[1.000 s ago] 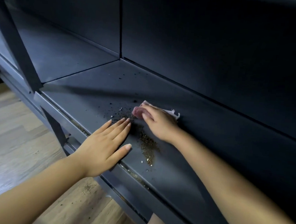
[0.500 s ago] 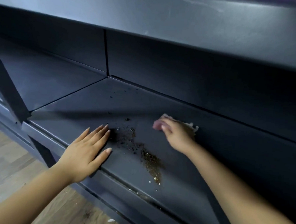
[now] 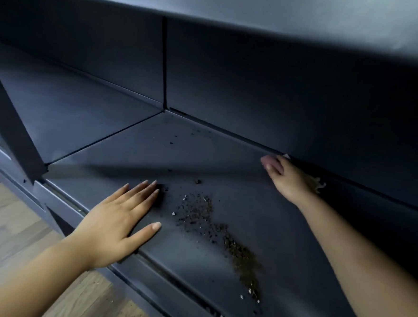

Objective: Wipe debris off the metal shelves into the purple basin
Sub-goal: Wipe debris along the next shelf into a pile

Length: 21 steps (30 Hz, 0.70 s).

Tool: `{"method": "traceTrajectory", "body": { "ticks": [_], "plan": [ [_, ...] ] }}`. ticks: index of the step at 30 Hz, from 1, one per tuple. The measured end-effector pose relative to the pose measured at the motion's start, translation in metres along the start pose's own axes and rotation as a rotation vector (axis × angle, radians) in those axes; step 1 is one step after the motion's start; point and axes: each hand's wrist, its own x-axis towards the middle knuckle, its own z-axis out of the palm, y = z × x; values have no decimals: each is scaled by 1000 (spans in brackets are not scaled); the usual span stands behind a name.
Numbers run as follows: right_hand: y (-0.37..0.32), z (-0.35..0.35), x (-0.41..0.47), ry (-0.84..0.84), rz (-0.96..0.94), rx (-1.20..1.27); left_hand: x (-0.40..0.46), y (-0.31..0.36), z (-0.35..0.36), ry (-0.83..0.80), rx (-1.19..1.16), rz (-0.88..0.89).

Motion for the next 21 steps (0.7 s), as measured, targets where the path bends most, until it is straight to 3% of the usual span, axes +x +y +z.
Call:
{"method": "traceTrajectory", "body": {
  "ticks": [7,12,14,17,21],
  "plan": [
    [-83,45,-29,-197,-505,108,0,-1,2,13,-6,6],
    [-94,46,-36,-339,-628,312,-1,-6,-3,7,-42,35],
    [-76,36,-18,-148,-541,325,-2,-15,-5,19,-81,14],
    [-34,19,16,174,-346,129,-3,-27,-3,22,-55,-29],
    [-9,24,38,80,-241,161,-1,-29,2,9,-11,-59]
  ]
}}
